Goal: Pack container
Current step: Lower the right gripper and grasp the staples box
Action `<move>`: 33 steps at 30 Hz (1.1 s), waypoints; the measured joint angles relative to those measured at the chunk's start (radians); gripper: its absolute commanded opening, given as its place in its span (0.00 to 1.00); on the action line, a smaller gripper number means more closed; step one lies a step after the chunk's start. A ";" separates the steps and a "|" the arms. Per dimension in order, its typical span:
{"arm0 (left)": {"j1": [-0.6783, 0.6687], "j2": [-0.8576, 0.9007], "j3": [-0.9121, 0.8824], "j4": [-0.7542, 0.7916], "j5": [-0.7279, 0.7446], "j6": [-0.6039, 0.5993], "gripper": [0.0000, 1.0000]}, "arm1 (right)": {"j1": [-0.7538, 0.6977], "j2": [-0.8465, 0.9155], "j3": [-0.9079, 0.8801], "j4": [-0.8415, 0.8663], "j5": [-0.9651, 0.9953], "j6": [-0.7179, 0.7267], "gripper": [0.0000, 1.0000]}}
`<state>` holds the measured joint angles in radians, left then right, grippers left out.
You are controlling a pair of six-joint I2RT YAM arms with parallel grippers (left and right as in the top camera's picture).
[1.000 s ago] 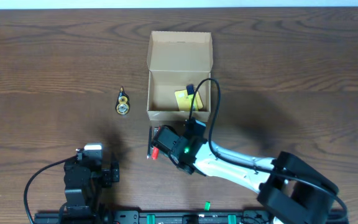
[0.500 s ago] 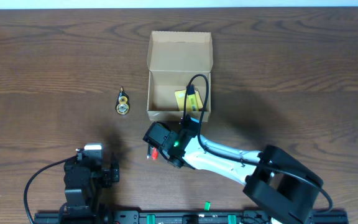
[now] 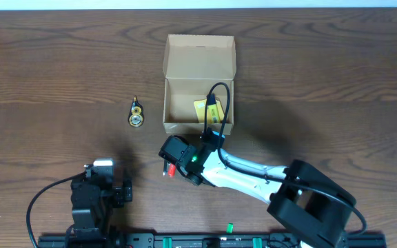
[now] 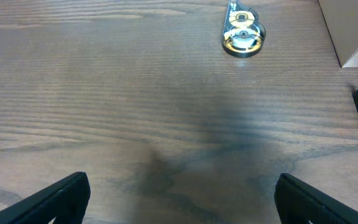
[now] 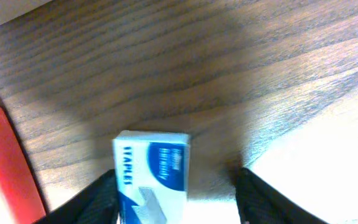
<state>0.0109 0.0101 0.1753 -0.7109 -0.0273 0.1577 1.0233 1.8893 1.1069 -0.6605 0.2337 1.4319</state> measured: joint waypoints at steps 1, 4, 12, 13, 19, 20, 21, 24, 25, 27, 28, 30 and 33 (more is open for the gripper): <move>0.000 0.000 0.000 0.000 0.000 0.000 0.96 | 0.000 0.000 0.000 -0.002 0.000 0.000 0.43; 0.000 0.000 0.000 0.000 0.000 0.000 0.96 | 0.000 0.001 0.000 0.000 0.002 0.002 0.41; 0.000 0.000 0.000 0.000 0.000 0.000 0.96 | 0.000 0.002 0.001 -0.008 0.001 0.002 0.40; 0.000 0.000 0.000 0.000 0.000 0.000 0.96 | 0.000 0.002 0.003 -0.013 0.000 0.002 0.40; 0.000 0.000 0.000 0.000 0.000 0.000 0.96 | 0.000 0.004 0.009 -0.053 -0.019 0.001 0.36; 0.000 0.000 0.000 0.000 0.000 0.000 0.96 | 0.000 0.004 0.009 -0.061 -0.024 0.001 0.36; 0.000 0.000 0.000 0.000 0.000 0.000 0.96 | 0.000 0.004 0.010 -0.067 -0.030 0.001 0.36; 0.000 0.000 0.000 0.000 0.000 0.000 0.96 | 0.000 -0.002 0.009 -0.080 -0.055 0.001 0.35; 0.000 0.000 0.000 0.000 0.000 0.000 0.96 | 0.000 -0.004 0.008 -0.082 -0.063 0.001 0.35; 0.000 0.000 0.000 0.000 0.000 0.000 0.96 | 0.003 -0.010 0.003 -0.089 -0.079 0.001 0.35; 0.000 0.000 0.000 0.000 0.000 0.000 0.96 | 0.005 -0.011 0.002 -0.093 -0.085 0.001 0.36; 0.000 0.000 0.000 0.000 0.000 0.000 0.96 | 0.014 -0.019 -0.004 -0.104 -0.096 0.001 0.33; 0.000 0.000 0.000 0.000 0.000 0.000 0.96 | 0.031 -0.029 -0.014 -0.123 -0.108 -0.005 0.23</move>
<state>0.0109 0.0101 0.1753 -0.7109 -0.0273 0.1577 1.0546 1.8599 1.0924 -0.7834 0.1253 1.4269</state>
